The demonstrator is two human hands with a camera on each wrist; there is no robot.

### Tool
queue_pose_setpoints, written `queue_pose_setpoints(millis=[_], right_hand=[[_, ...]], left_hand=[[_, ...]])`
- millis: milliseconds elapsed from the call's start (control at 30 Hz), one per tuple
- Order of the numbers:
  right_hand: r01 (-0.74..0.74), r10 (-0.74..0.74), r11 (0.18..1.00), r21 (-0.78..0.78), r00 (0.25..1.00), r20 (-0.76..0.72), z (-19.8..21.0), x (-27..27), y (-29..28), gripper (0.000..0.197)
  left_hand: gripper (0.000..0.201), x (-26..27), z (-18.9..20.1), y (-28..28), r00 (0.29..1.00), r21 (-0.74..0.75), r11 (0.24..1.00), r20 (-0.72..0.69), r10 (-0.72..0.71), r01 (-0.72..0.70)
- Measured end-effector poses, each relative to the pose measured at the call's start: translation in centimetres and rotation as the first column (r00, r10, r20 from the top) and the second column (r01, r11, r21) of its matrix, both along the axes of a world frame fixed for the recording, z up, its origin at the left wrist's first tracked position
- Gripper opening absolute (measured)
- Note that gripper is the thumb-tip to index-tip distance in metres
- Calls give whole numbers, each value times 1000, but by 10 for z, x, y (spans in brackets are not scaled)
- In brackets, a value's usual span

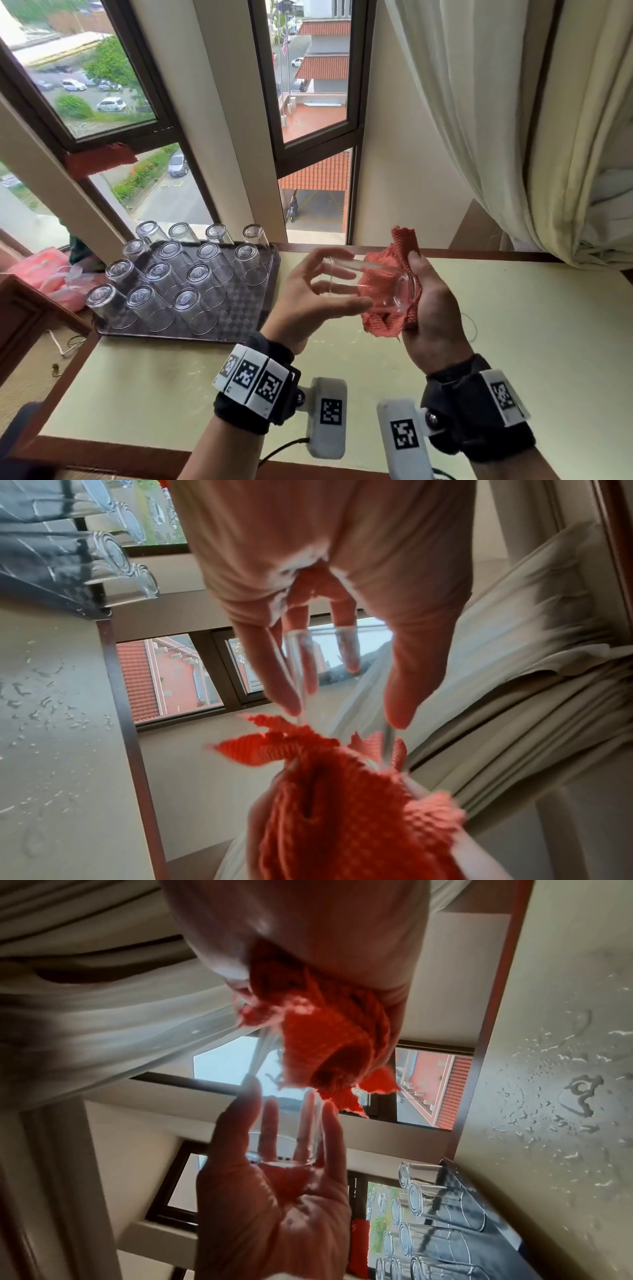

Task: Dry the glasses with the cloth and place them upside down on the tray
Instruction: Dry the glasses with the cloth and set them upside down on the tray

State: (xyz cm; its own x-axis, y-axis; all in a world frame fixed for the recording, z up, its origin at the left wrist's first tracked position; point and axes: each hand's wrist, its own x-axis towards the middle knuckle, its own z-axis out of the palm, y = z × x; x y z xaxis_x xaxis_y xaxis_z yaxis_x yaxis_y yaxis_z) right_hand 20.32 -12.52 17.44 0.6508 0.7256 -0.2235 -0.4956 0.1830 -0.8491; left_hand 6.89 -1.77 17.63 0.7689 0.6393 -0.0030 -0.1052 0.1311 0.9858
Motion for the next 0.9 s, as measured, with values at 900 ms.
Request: queue_pose_setpoints(millis=[900], right_hand=[[-131, 152, 984, 123, 971, -182, 11, 13, -9, 56]], left_hand=[[64, 3, 23, -6, 997, 194, 978, 15, -77, 73]])
